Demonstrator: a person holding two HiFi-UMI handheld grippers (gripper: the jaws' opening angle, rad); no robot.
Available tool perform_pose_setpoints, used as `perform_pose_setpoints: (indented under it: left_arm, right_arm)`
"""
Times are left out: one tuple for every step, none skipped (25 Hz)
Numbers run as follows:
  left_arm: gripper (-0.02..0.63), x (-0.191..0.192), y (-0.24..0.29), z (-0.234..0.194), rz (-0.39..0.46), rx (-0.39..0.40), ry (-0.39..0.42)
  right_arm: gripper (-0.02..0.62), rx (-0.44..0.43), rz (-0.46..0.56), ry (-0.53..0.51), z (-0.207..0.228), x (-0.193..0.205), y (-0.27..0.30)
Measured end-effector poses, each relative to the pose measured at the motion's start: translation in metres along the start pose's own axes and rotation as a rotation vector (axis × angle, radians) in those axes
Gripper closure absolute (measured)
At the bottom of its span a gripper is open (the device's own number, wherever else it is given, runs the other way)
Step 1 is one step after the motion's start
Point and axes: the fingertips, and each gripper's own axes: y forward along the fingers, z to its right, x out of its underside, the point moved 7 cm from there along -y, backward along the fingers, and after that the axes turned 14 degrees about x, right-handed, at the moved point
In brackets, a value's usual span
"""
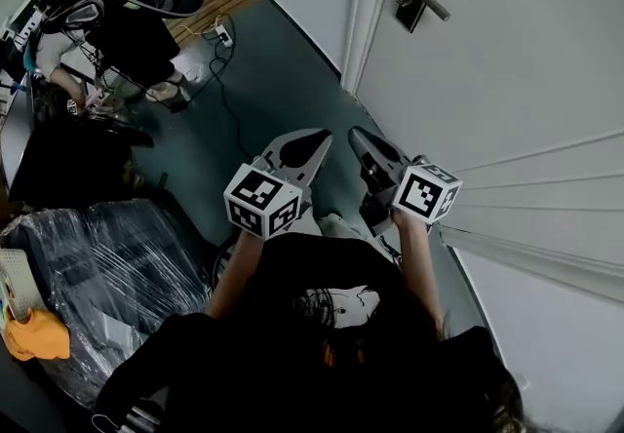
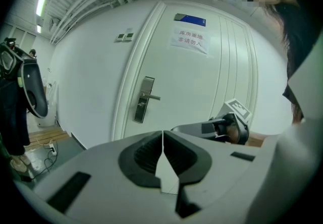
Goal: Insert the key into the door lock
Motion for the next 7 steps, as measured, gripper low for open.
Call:
perform_pose_setpoints:
  left_arm:
    - [0.594,0.0000,0.0006,-0.0001,-0.001,0.000,0.000]
    - [0.594,0.0000,0.0007,-0.0003,-0.002,0.000,0.001]
    - [0.594,0.0001,0.0006,-0.0007,-0.002,0.001,0.001]
    - [0.594,0.0003,0.0005,-0.0013,-0.002,0.003,0.002]
    - [0.594,0.0006,0.0003,-0.0019,-0.003,0.004,0.003]
    - [0.594,0.0009,0.0001,-0.0027,-0.003,0.006,0.004]
    - [0.594,0.0013,-0.0001,-0.0034,-0.003,0.007,0.005]
  right_arm:
    - [0.578,0.001,-0.001,0.001,0.0010,-0.0001,-0.0003]
    - [0.578,0.002,0.000,0.001,0.0017,0.0000,-0.0004]
    - [0.578,0.003,0.001,0.001,0.0022,0.0001,-0.0001]
    - [0.578,0.005,0.003,0.001,0.0028,0.0001,0.0004]
    - [0.578,0.007,0.004,0.001,0.0035,0.0000,0.0011]
    - [0.578,0.010,0.006,0.000,0.0042,-0.0002,0.0018]
    - [0.578,0.012,0.008,-0.001,0.0049,-0.0004,0.0027]
